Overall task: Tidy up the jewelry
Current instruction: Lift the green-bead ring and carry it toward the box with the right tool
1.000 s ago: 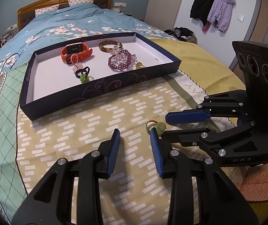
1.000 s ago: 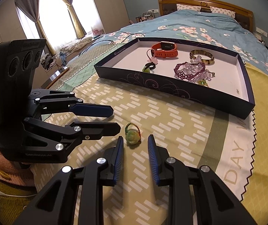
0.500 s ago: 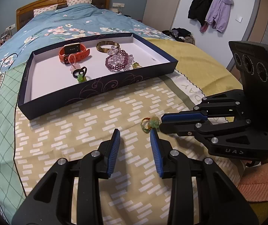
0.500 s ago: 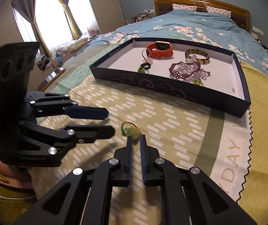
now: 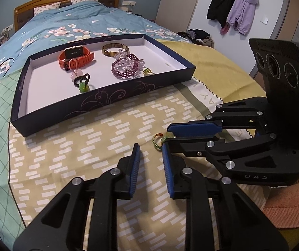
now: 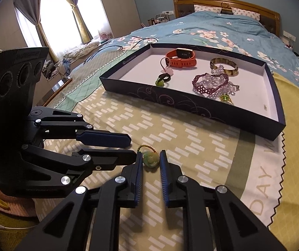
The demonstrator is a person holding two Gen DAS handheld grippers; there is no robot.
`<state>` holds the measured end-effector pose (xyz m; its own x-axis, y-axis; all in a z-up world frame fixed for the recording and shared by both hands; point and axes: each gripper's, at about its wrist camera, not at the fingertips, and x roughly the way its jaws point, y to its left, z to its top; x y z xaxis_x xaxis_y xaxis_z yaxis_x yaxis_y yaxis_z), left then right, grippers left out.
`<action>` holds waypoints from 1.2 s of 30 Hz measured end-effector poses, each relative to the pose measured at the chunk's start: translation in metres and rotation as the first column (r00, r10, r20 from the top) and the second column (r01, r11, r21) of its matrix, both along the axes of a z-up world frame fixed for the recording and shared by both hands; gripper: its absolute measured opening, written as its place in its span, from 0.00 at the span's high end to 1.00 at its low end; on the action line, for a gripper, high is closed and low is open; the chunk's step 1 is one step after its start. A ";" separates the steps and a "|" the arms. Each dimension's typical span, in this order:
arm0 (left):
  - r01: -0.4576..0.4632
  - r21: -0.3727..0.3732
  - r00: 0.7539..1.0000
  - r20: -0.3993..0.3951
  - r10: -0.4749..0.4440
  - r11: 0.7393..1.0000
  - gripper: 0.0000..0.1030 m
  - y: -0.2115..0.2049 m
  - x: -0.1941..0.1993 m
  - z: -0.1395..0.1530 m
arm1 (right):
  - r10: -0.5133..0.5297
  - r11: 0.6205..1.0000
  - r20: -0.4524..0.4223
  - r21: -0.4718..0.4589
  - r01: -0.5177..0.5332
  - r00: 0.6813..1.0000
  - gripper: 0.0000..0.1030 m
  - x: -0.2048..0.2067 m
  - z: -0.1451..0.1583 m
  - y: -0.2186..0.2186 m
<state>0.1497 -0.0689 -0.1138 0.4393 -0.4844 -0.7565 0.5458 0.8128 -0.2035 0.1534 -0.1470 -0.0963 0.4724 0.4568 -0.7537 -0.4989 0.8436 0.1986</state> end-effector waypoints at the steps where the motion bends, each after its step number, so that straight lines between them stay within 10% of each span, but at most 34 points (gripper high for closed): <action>1: 0.002 -0.002 1.000 0.001 -0.002 1.000 0.81 0.000 0.000 0.000 | -0.002 1.000 0.002 0.003 0.002 1.000 0.86 0.000 0.001 0.000; 36: -0.046 -0.076 0.997 0.065 0.051 0.996 0.94 0.007 0.038 0.033 | -0.043 0.996 0.124 0.088 0.032 0.991 0.86 0.029 0.036 -0.012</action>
<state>0.1877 -0.0619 -0.0809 0.5124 -0.5147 -0.6874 0.5202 0.8229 -0.2285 0.1829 -0.1595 -0.0607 0.5785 0.4974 -0.6465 -0.4929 0.8447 0.2087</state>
